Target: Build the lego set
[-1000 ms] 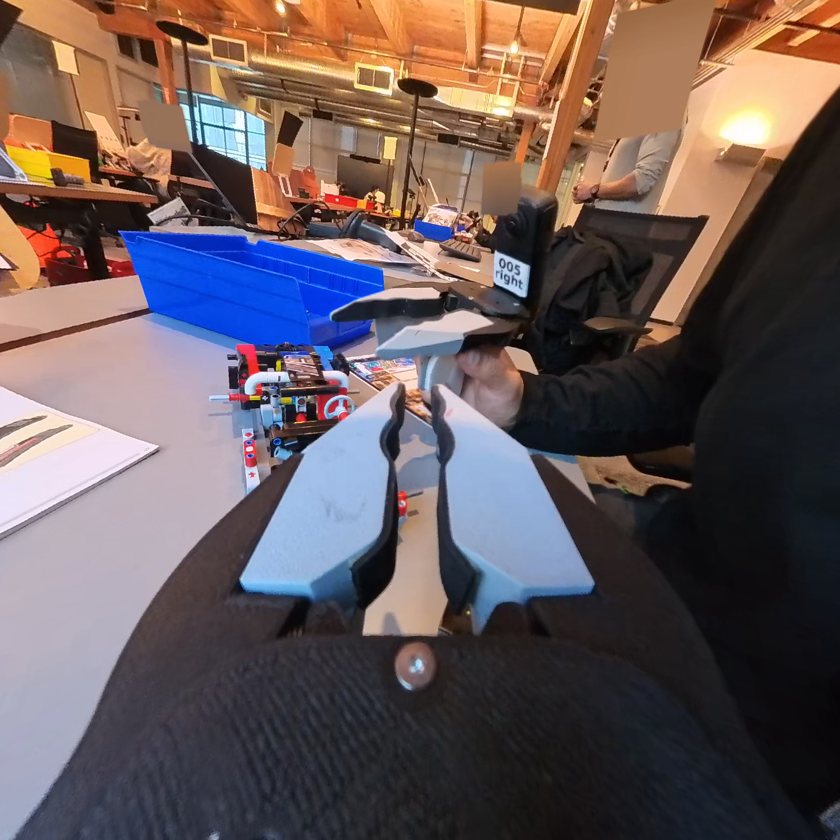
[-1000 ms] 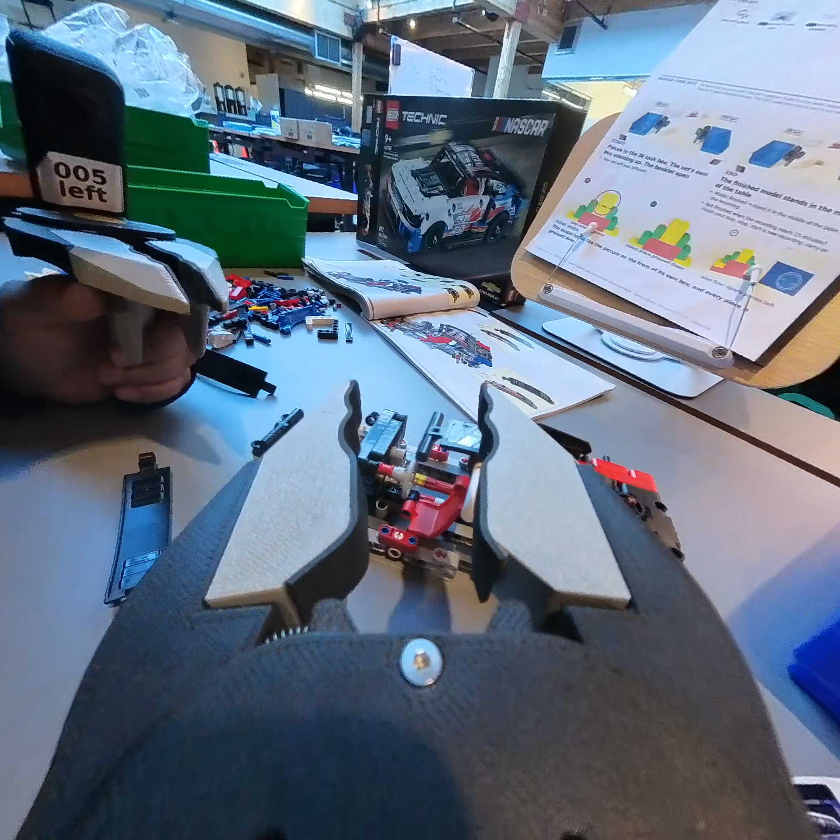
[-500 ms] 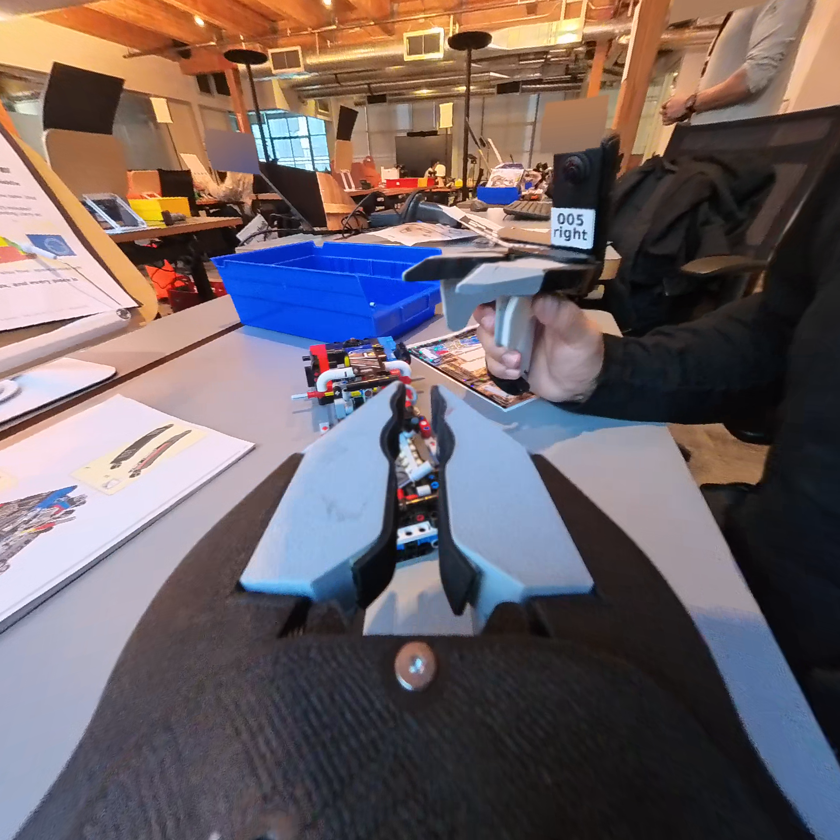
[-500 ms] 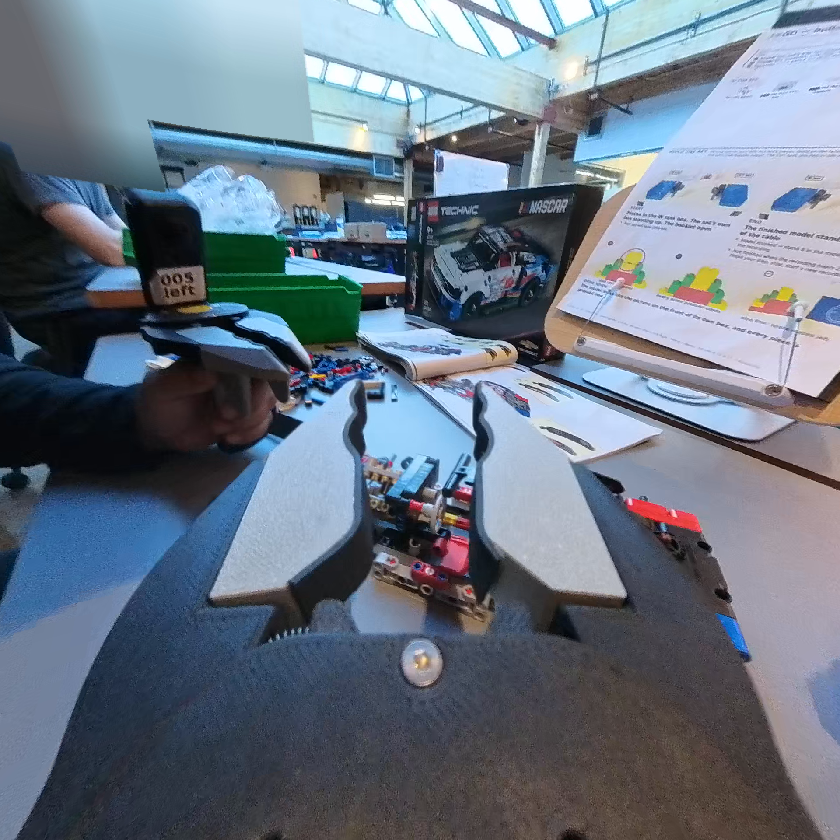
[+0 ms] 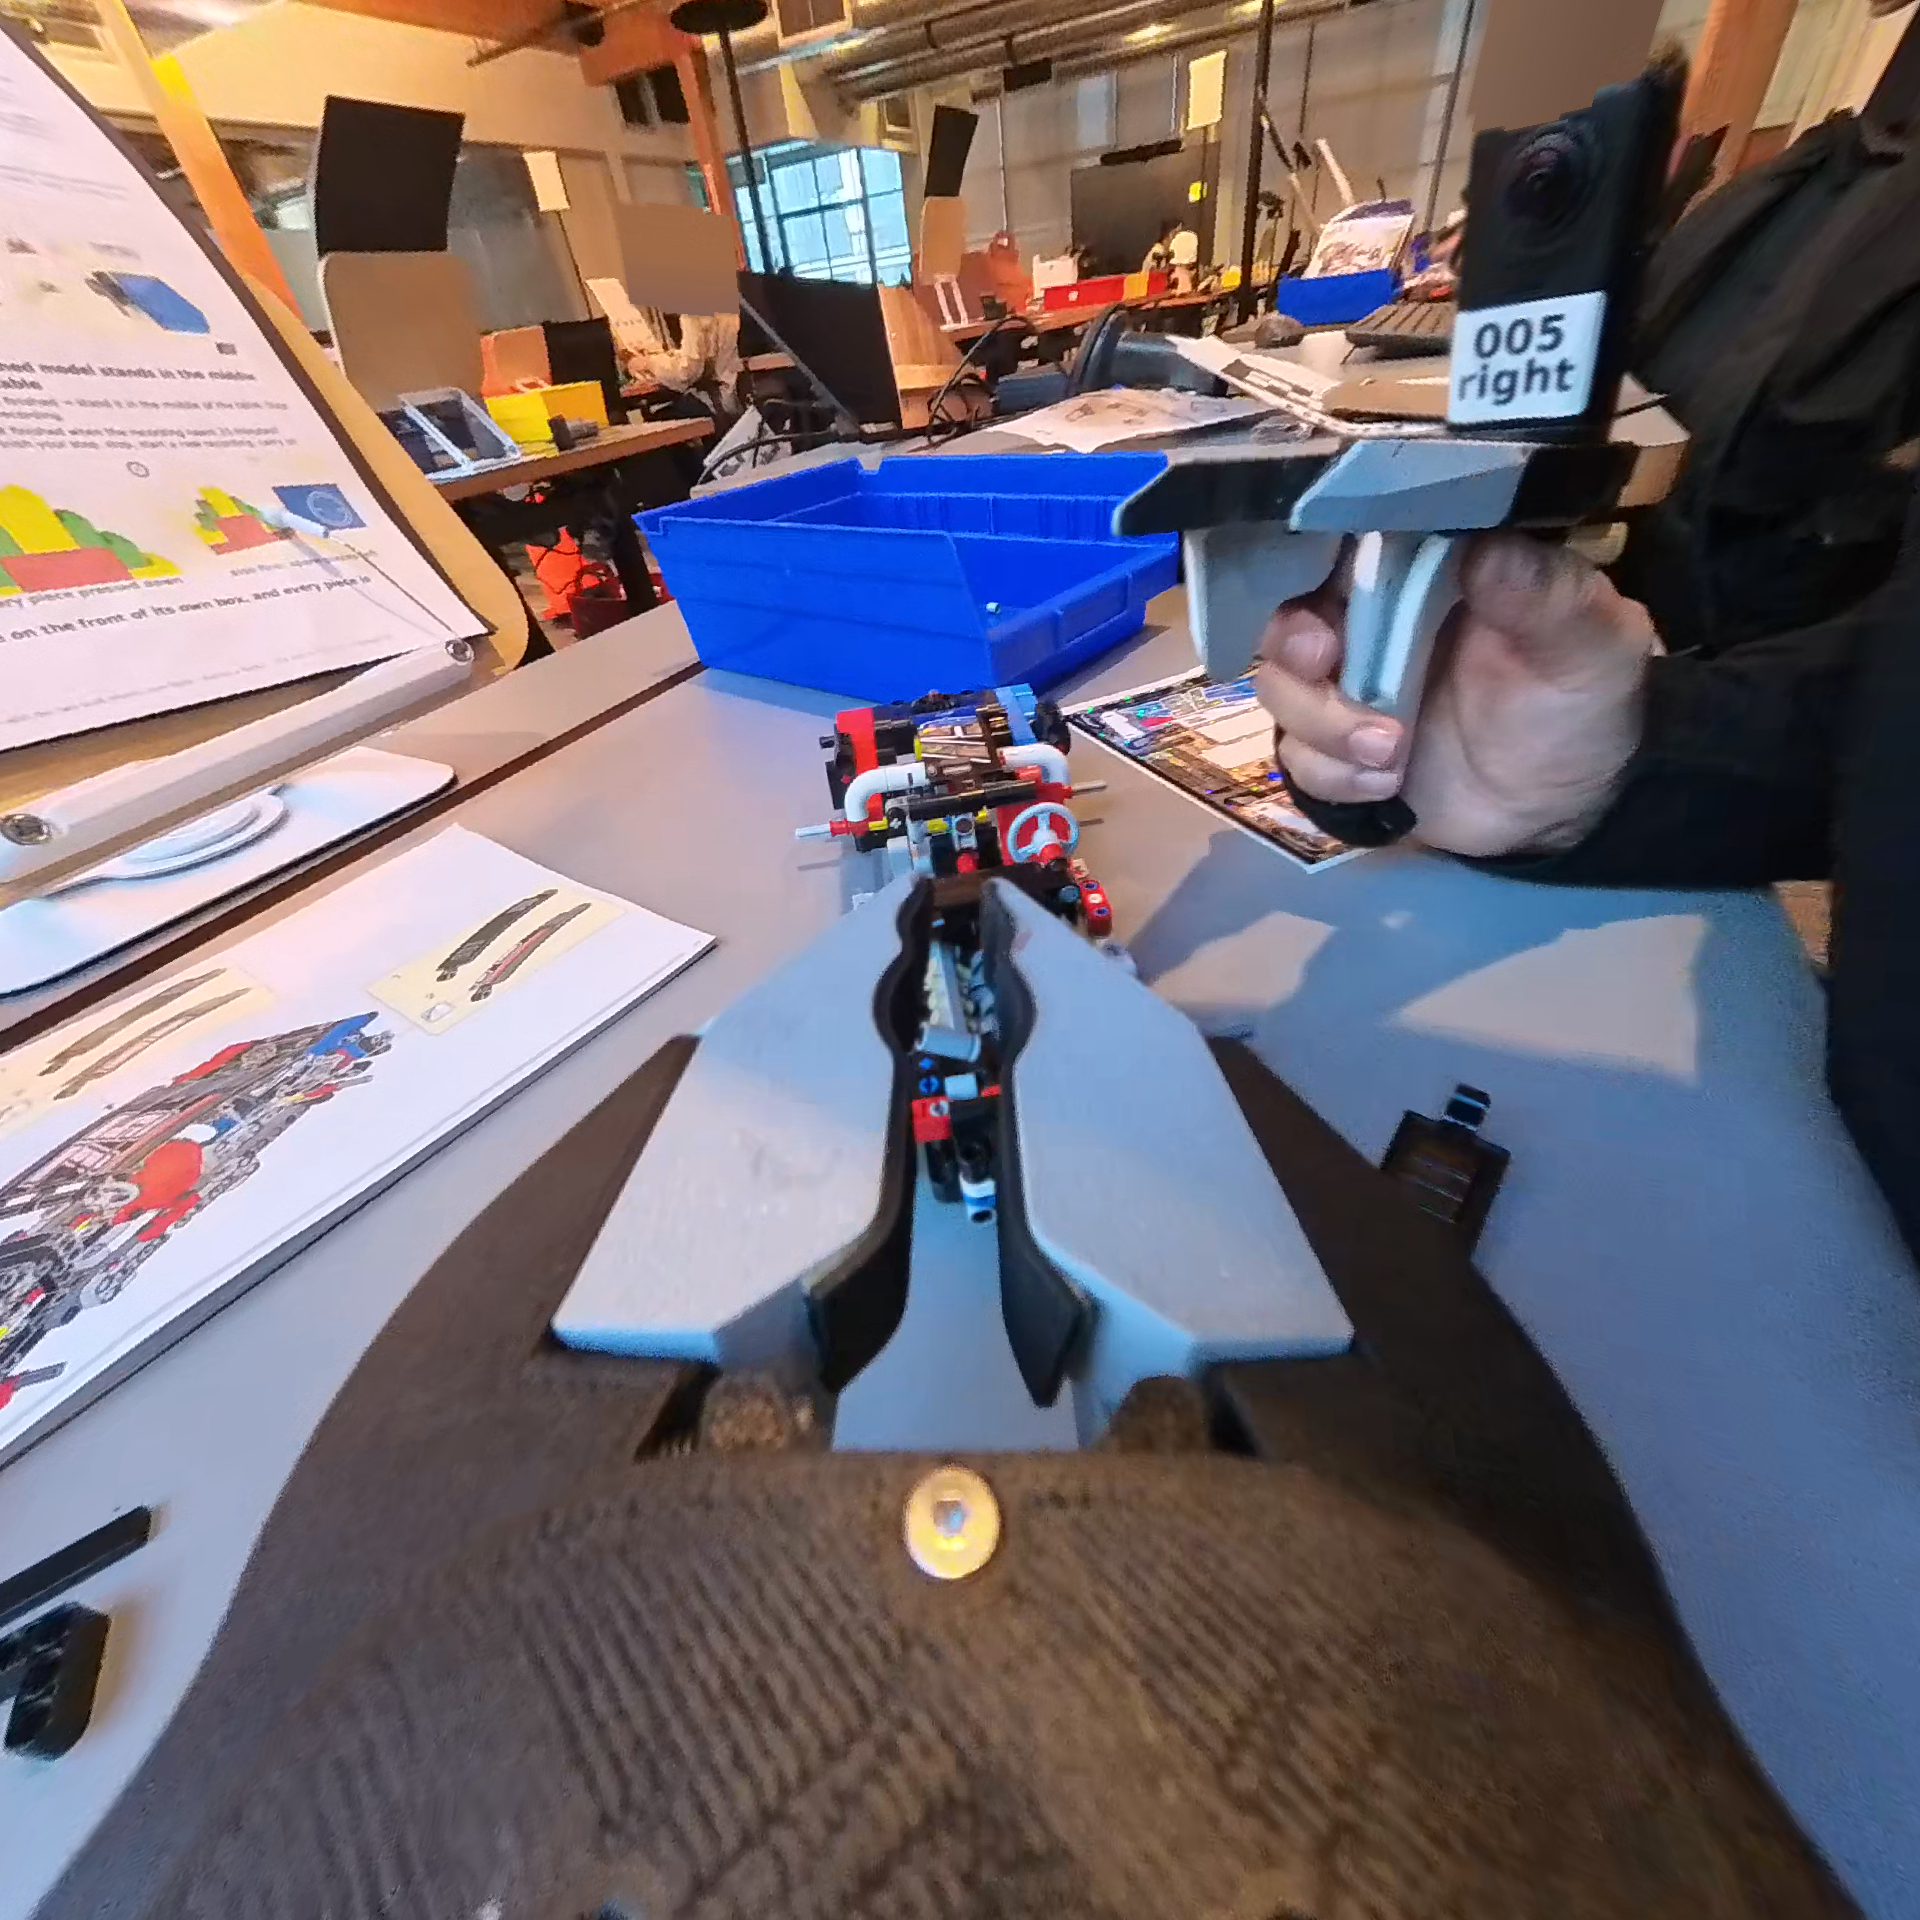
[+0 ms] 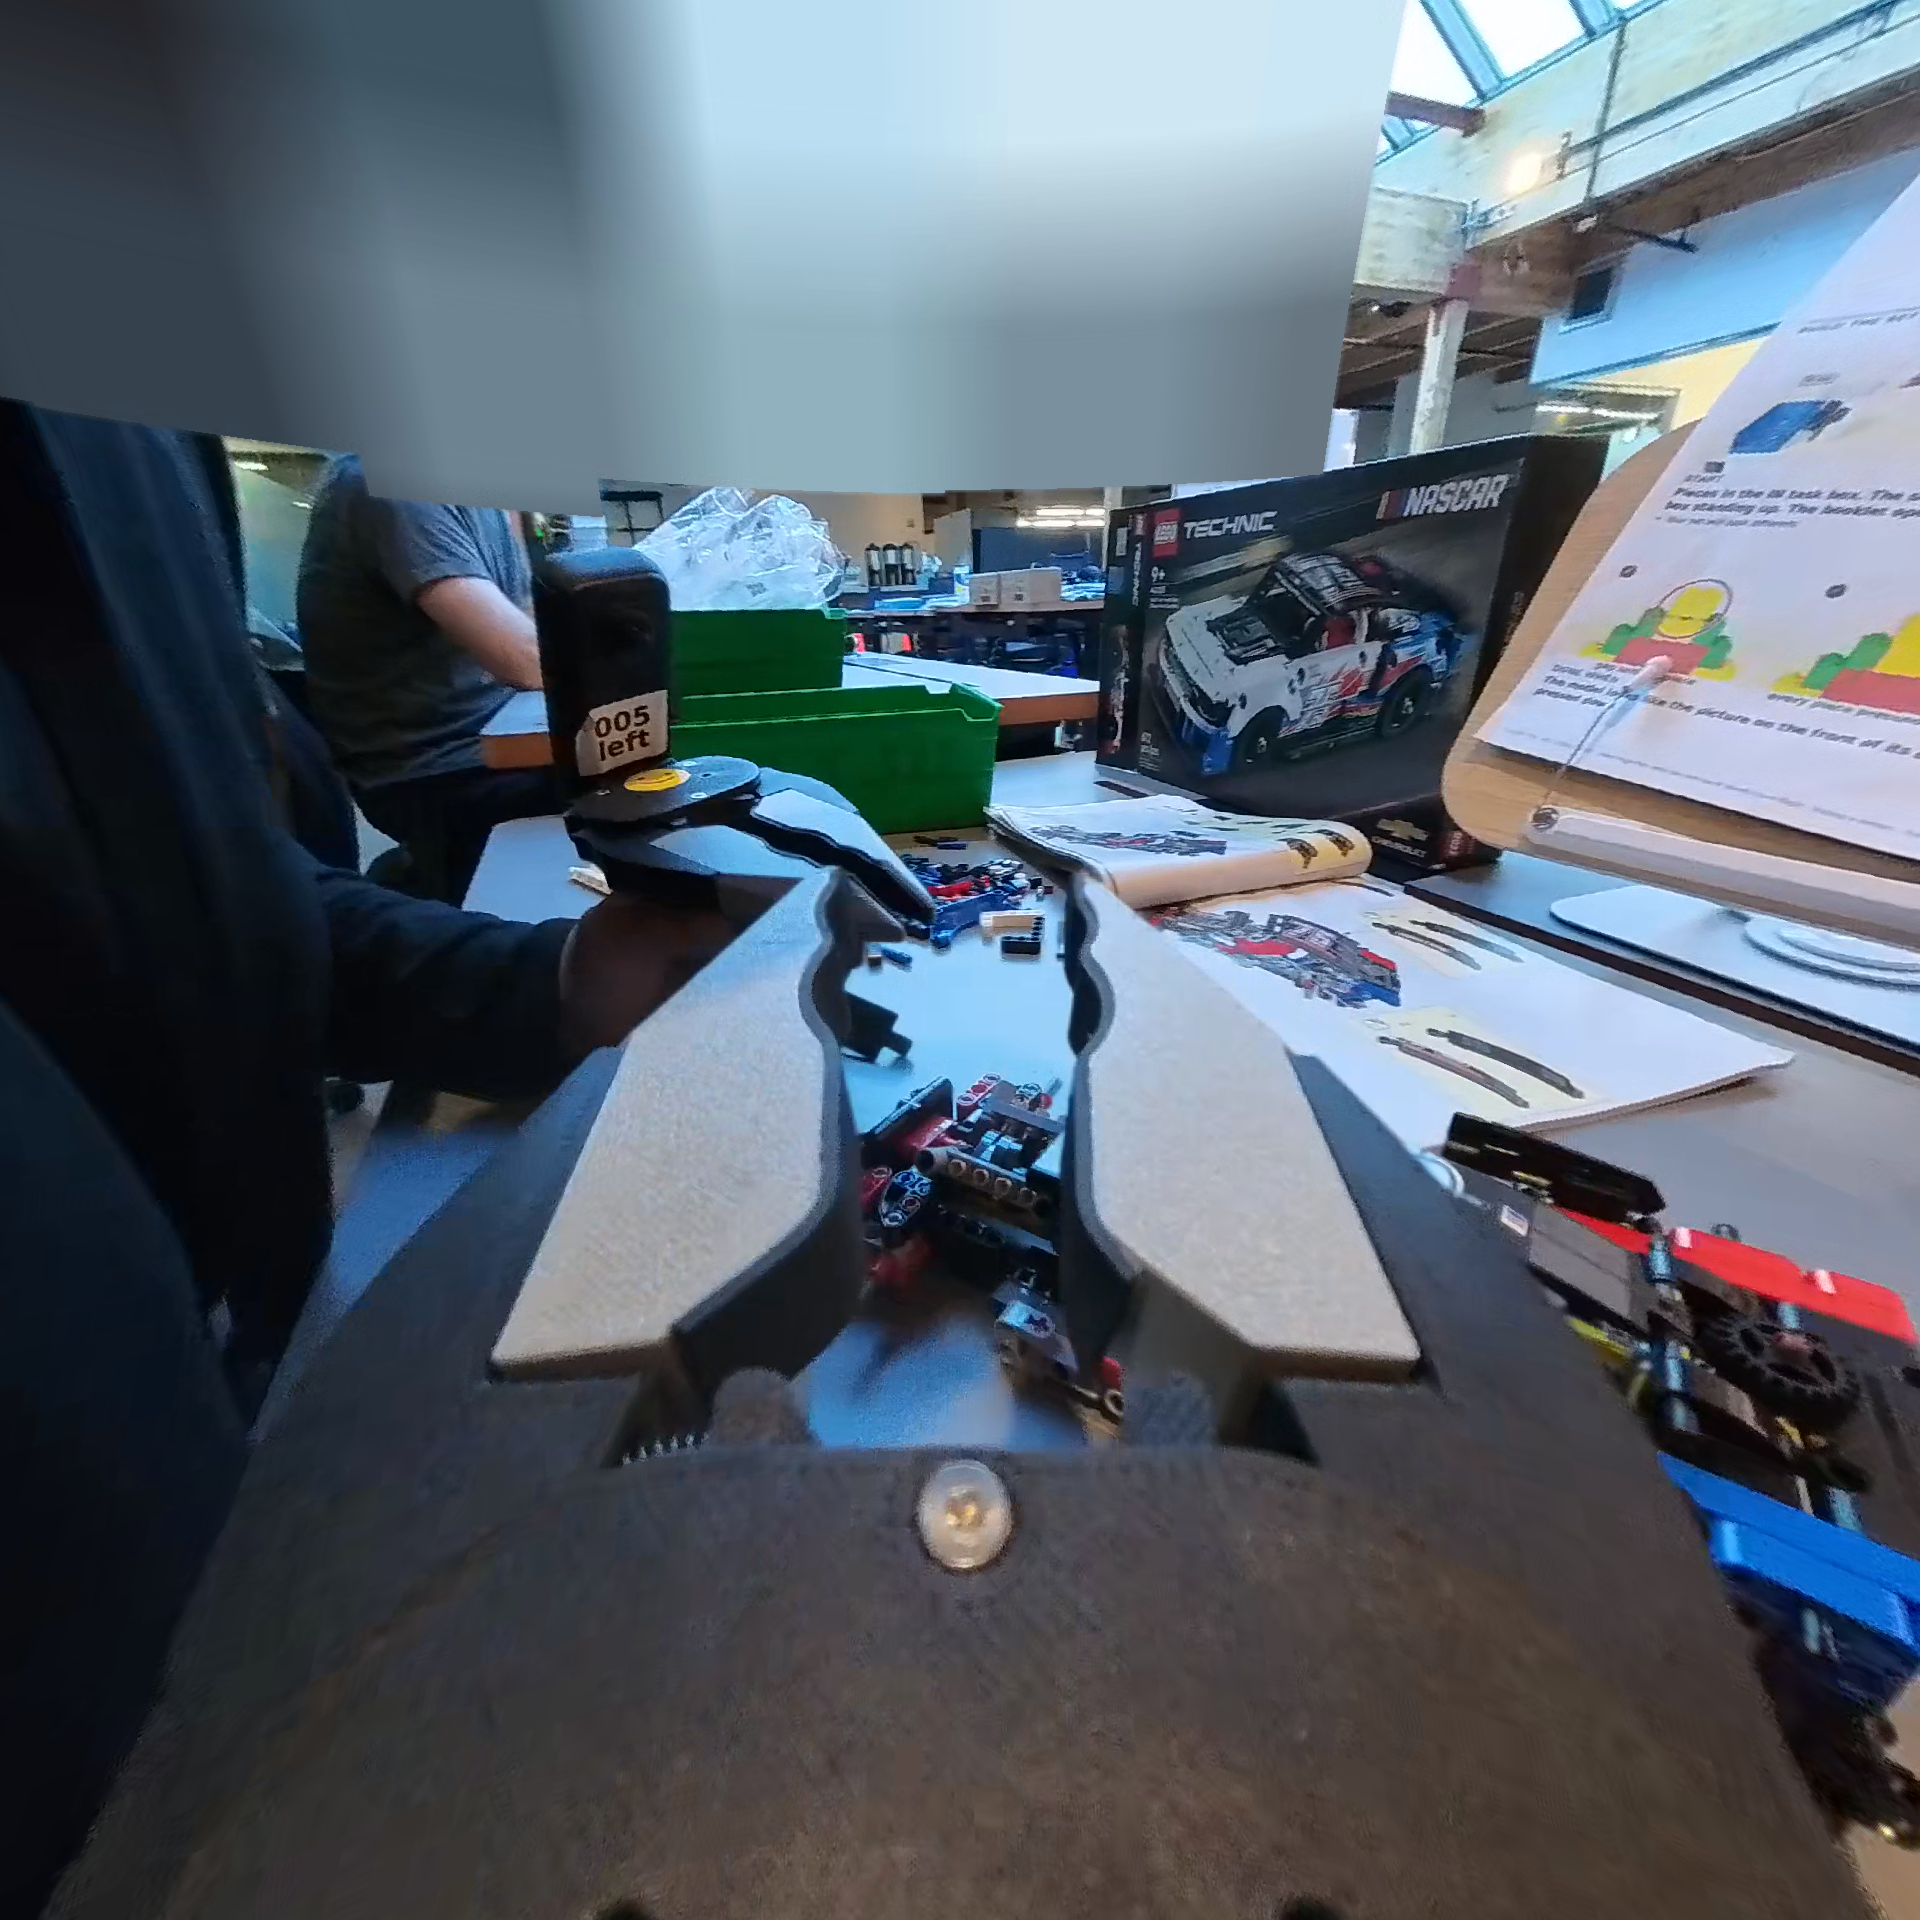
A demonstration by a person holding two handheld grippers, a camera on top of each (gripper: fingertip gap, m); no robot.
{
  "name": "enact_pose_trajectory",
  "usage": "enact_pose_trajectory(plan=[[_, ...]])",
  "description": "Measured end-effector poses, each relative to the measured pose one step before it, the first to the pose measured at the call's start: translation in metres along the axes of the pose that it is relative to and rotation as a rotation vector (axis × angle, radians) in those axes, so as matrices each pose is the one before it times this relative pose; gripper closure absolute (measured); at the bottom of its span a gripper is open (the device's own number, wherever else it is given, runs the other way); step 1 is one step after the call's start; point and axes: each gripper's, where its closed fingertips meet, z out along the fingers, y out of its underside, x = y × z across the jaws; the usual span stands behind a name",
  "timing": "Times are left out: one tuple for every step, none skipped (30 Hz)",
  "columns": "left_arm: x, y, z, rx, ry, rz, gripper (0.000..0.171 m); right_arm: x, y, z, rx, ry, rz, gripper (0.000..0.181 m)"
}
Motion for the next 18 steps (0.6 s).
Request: enact_pose_trajectory(plan=[[-0.00077, 0.00057, 0.0003, -0.00297, -0.0048, 0.0003, 0.166, -0.00016, 0.00054, 0.00053, 0.0005, -0.0085, 0.0106, 0.145], [-0.001, 0.00046, 0.00024, -0.00255, -0.005, -0.0019, 0.166, 0.00012, 0.0004, 0.00043, 0.0005, -0.0068, 0.0102, 0.145], [-0.00085, 0.00036, 0.00031, -0.0023, -0.0027, -0.0045, 0.166, 0.00023, 0.00018, 0.00008, 0.0015, -0.0055, 0.009, 0.144], [-0.00094, 0.0001, 0.00004, 0.00004, -0.0019, -0.0055, 0.166, 0.00034, -0.00008, -0.00018, 0.0024, -0.003, 0.007, 0.145], [-0.0011, 0.00003, 0.00001, 0.00054, -0.0034, -0.0051, 0.166, 0.00077, -0.00016, -0.00037, 0.0027, -0.0004, 0.0049, 0.145], [-0.00092, -0.00018, -0.00009, 0.00207, -0.0021, -0.004, 0.166, 0.0008, -0.00027, -0.00029, 0.0023, 0.0012, 0.0031, 0.145], [-0.0006, -0.0002, -0.00007, 0.0022, -0.0001, -0.0046, 0.166, 0.00071, -0.00016, -0.00007, 0.0013, 0.0019, 0.0011, 0.146], [-0.0004, -0.00036, -0.00026, 0.00259, 0.0003, -0.0037, 0.166, 0.00053, 0.00001, -0.00006, 0.0003, 0.0015, 0.0, 0.146], [-0.00032, -0.00043, -0.00038, 0.00366, -0.0015, -0.0012, 0.166, -0.00008, 0.0, 0.00011, 0.0001, -0.0008, -0.0006, 0.146], [-0.00029, -0.00041, -0.00033, 0.00331, -0.0017, 0.0009, 0.166, -0.00037, -0.00017, 0.00016, 0.0007, -0.0022, -0.0007, 0.146], [0.00005, -0.00015, -0.0002, 0.0012, -0.0004, 0.0006, 0.166, -0.00045, -0.00013, 0.00017, 0.0011, -0.0026, -0.0002, 0.146], [-0.0001, -0.00029, -0.00018, 0.00068, -0.0016, 0.001, 0.166, -0.0002, -0.00002, 0.00026, 0.001, -0.0017, 0.0008, 0.147], [-0.00062, -0.00024, -0.0003, 0.00179, -0.0054, 0.0023, 0.166, -0.00006, 0.0003, 0.00044, -0.001, -0.002, 0.0022, 0.147], [-0.0007, -0.00015, -0.00027, 0.00118, -0.0056, 0.002, 0.166, 0.00001, 0.00079, 0.00055, -0.0035, -0.002, 0.0024, 0.147], [-0.00053, -0.00017, -0.00017, 0.0007, -0.003, 0.0005, 0.166, 0.00014, 0.00087, 0.00057, -0.0045, -0.0004, 0.0007, 0.147], [-0.00041, 0.00013, 0.00001, 0.00003, -0.0009, -0.0017, 0.166, 0.00012, 0.00093, 0.00052, -0.0048, 0.0013, -0.0013, 0.147], [0.00014, 0.00008, 0.00004, -0.00041, 0.0021, -0.0027, 0.166, 0.00024, 0.00057, 0.00023, -0.0033, 0.0026, -0.003, 0.147], [0.00035, -0.00018, -0.0001, 0.00163, 0.004, -0.002, 0.166, 0.00018, 0.00014, 0.00019, -0.0012, 0.0027, -0.0034, 0.147]])
